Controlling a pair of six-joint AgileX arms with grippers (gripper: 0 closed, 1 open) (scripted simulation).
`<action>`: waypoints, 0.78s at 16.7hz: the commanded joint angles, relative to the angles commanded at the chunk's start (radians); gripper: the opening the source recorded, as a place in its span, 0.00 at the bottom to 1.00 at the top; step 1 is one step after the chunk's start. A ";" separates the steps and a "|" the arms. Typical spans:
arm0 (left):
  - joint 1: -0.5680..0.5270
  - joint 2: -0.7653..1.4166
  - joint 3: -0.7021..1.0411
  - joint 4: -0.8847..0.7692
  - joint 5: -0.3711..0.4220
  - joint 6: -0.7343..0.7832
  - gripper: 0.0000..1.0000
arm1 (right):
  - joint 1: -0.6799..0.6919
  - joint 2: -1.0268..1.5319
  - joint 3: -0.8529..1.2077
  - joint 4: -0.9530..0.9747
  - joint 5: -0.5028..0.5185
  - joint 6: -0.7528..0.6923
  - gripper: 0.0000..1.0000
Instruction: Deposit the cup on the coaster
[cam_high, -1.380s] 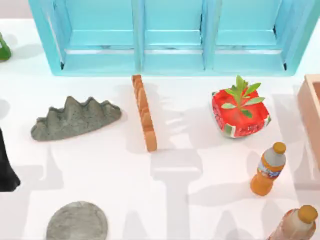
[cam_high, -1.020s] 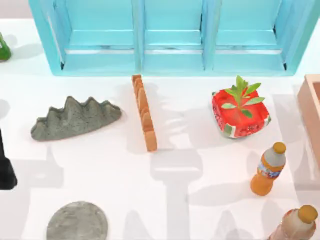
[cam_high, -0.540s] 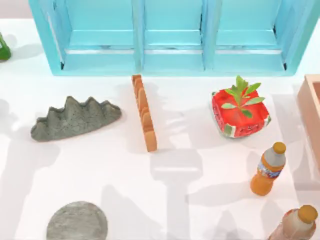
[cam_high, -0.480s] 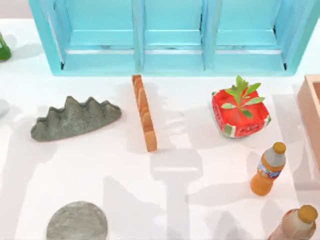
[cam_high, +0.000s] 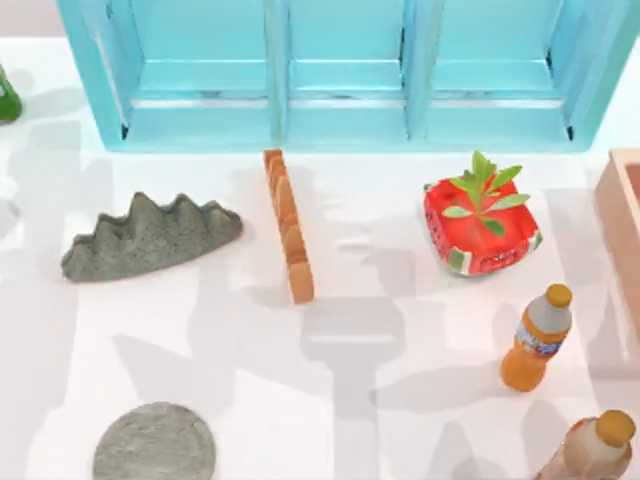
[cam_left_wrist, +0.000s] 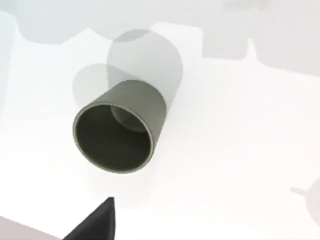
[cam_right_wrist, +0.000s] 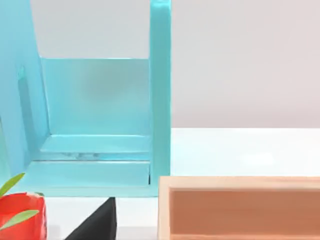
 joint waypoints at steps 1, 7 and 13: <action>0.011 0.086 0.075 -0.053 0.004 0.066 1.00 | 0.000 0.000 0.000 0.000 0.000 0.000 1.00; 0.091 0.432 0.427 -0.255 0.039 0.319 1.00 | 0.000 0.000 0.000 0.000 0.000 0.000 1.00; 0.150 0.527 0.589 -0.294 0.065 0.386 1.00 | 0.000 0.000 0.000 0.000 0.000 0.000 1.00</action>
